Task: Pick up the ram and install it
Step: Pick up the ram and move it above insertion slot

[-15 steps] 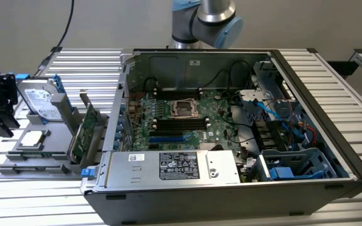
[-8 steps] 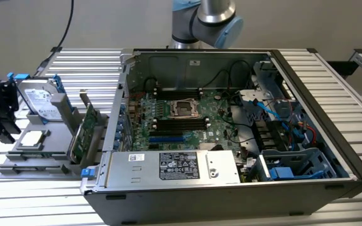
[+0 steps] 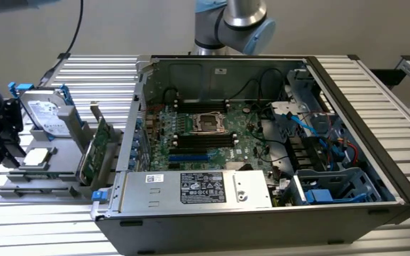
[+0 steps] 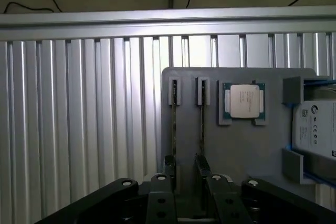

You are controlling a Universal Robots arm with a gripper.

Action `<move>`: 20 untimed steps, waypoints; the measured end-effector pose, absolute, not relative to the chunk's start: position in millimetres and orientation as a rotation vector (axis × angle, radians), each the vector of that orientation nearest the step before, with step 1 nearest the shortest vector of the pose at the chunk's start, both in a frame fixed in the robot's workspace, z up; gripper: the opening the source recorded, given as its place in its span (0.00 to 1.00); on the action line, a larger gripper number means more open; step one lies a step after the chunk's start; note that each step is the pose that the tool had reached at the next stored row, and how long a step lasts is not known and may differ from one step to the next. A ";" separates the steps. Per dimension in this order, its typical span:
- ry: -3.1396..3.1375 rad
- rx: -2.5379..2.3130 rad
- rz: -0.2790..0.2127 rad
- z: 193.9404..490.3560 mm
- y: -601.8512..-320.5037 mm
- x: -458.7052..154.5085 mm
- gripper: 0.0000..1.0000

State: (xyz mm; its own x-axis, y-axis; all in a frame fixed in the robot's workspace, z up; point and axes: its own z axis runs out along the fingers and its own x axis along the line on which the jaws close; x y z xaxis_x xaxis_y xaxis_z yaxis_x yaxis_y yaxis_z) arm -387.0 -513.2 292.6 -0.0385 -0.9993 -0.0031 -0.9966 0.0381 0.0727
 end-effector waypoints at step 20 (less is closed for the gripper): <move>-2.227 2.165 -0.050 259.8 -513.3 -386.5 0.30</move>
State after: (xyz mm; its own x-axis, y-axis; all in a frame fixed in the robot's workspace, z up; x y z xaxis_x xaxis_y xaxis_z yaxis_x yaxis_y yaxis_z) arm -386.5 -513.3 259.8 -0.0284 -0.9996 0.0026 -0.9985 0.0285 0.0478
